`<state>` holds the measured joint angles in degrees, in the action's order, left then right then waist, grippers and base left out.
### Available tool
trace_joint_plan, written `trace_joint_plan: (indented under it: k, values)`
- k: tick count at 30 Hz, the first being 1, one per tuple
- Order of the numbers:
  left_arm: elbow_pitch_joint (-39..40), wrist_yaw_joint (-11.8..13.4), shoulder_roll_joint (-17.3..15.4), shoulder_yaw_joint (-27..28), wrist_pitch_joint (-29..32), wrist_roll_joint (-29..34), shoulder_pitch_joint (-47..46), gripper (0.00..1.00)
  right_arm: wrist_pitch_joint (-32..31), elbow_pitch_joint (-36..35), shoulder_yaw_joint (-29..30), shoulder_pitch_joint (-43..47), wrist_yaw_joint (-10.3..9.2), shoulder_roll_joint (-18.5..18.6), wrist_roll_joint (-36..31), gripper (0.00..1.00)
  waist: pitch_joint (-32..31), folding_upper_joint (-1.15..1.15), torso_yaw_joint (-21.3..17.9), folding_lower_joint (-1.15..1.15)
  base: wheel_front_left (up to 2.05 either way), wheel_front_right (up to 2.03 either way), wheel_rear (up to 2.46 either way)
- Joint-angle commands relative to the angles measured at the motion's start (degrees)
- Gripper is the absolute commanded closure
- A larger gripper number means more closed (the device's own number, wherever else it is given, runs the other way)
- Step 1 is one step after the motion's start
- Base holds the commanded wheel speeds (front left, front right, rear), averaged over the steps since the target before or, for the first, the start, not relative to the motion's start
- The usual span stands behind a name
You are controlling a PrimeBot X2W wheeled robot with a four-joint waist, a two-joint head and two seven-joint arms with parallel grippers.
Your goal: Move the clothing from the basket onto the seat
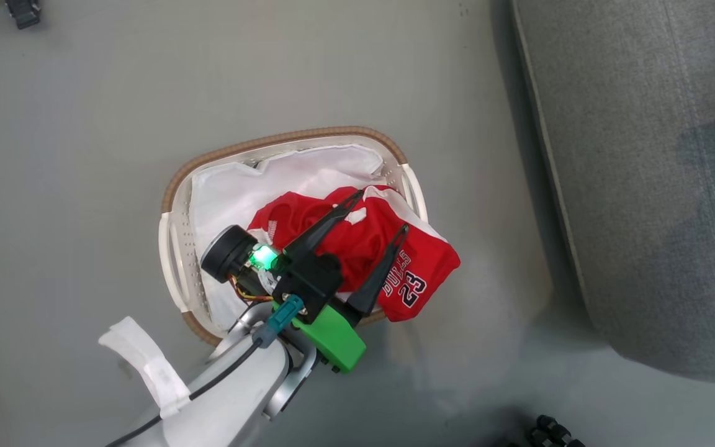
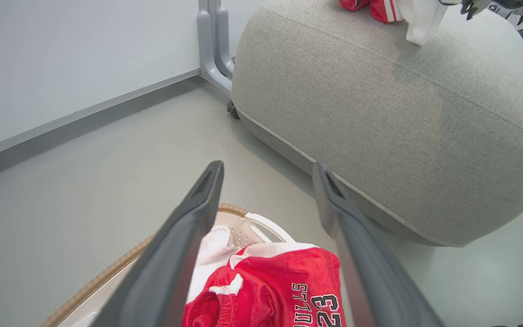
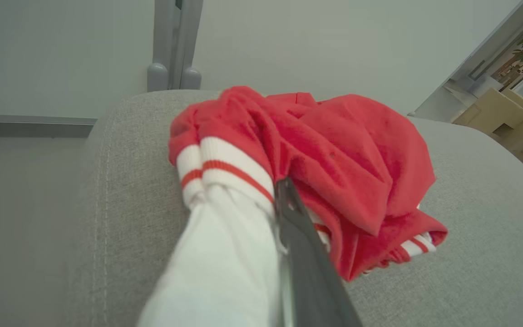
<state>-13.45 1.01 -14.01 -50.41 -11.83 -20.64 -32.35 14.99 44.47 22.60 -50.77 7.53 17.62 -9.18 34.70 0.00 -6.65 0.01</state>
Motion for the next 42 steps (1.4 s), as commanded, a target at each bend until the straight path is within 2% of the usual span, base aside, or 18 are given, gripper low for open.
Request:
trace_joint_plan:
  k: [1,13,25,34,42]
  values:
    - [-0.04,0.22,-0.33,0.25,-0.29,-0.35,-0.42,0.00,0.23,-1.35,0.20,1.69,-0.08,-0.71,-0.47,0.00,-0.30,0.00,-0.49,-0.01,0.00,0.00,0.00]
    - [-2.53,0.47,0.98,1.86,-2.27,-2.72,1.24,0.00,0.27,-13.81,-4.71,13.66,-0.08,-6.77,1.15,0.00,-4.84,0.00,-1.49,-0.01,0.00,0.00,0.00]
    - [-5.09,0.98,2.92,6.00,-3.39,-4.57,5.07,0.00,0.27,-20.14,-8.96,20.83,-0.08,-8.92,3.84,0.00,-14.06,0.00,0.22,-0.01,0.00,0.00,0.00]
    - [-3.77,0.96,4.56,15.58,-3.39,-4.54,13.21,0.00,0.28,-23.47,-13.76,26.78,-0.08,-11.74,6.16,0.00,-22.30,0.00,3.92,-0.01,0.00,0.00,0.00]
    - [-2.24,1.39,6.06,25.00,-3.33,-3.41,22.70,0.00,0.22,-26.97,-15.76,35.29,-0.08,-14.27,9.31,0.00,-28.10,0.00,6.90,-0.01,0.00,0.00,0.00]
